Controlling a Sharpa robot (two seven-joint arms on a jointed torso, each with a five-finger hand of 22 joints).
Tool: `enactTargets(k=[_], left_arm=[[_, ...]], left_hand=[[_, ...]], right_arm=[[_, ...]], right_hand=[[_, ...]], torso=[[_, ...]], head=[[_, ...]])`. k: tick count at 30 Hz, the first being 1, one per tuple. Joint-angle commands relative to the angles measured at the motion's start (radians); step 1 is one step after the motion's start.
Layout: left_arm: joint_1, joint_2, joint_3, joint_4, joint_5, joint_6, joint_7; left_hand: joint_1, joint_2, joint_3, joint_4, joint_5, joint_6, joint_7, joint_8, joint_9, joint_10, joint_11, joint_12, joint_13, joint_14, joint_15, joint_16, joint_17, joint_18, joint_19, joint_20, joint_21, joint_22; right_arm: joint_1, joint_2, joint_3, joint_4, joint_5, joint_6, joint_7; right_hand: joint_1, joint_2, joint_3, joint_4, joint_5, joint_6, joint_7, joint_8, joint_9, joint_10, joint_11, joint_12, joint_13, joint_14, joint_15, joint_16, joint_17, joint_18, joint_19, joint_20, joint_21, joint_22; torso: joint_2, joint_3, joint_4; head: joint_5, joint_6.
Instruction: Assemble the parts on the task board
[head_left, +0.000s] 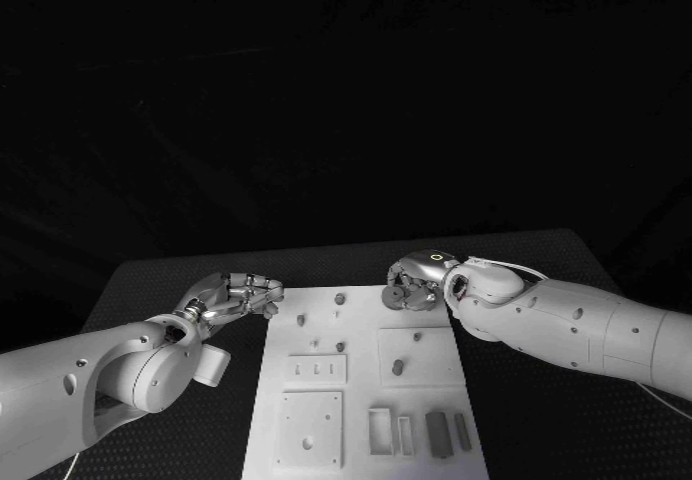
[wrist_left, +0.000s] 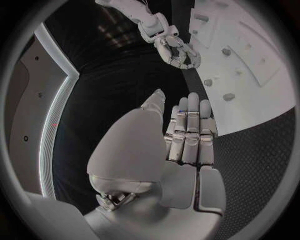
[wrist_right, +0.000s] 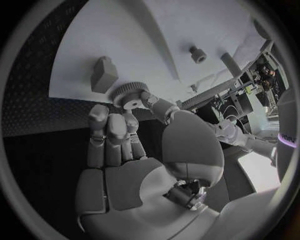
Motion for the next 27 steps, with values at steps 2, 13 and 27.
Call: enactTargets(k=[2, 13, 27], left_arm=[[0.001, 0.000, 0.001, 0.003, 0.003, 0.012, 0.005], [0.001, -0.003, 0.001, 0.006, 0.003, 0.010, 0.005], [0.001, -0.005, 0.001, 0.009, 0.003, 0.009, 0.005]], left_hand=[[0.008, 0.002, -0.004, 0.002, -0.004, 0.002, 0.007, -0.007, 0.001, 0.000, 0.009, -0.003, 0.002, -0.001, 0.002, -0.006, 0.002, 0.020, -0.006, -0.003, 0.005, 0.011], [0.008, 0.003, -0.004, 0.002, -0.003, 0.002, 0.007, -0.007, 0.002, 0.001, 0.009, -0.004, 0.002, -0.001, 0.002, -0.007, 0.002, 0.020, -0.007, -0.003, 0.006, 0.011], [0.008, 0.002, -0.005, 0.002, -0.004, 0.002, 0.007, -0.007, 0.002, 0.001, 0.009, -0.004, 0.002, -0.001, 0.002, -0.007, 0.003, 0.020, -0.007, -0.003, 0.006, 0.011]], right_arm=[[-0.020, -0.005, -0.015, -0.003, -0.024, 0.064, -0.011], [-0.020, -0.014, -0.013, 0.029, -0.044, 0.000, -0.017], [0.004, -0.014, -0.007, 0.094, -0.135, -0.083, -0.045]], right_hand=[[0.001, 0.018, 0.010, 0.000, -0.006, 0.139, -0.002, 0.013, 0.006, 0.003, -0.012, 0.002, 0.000, 0.000, -0.010, -0.007, 0.003, 0.032, -0.004, -0.004, 0.007, 0.014], [-0.007, 0.043, 0.014, -0.010, -0.006, 0.170, -0.017, 0.032, 0.024, 0.039, -0.026, 0.020, 0.011, 0.008, -0.022, -0.003, 0.019, 0.032, -0.002, -0.003, 0.011, 0.012], [-0.008, 0.034, 0.017, -0.014, -0.005, 0.178, -0.021, 0.036, 0.031, 0.056, -0.030, 0.026, 0.014, 0.014, -0.026, 0.004, 0.032, 0.032, 0.005, -0.005, 0.013, 0.009]], torso=[[0.000, 0.0004, 0.0006], [0.000, -0.0011, 0.0011], [0.000, -0.0021, 0.0016]], head=[[0.000, 0.000], [0.000, 0.002], [0.003, 0.004]])
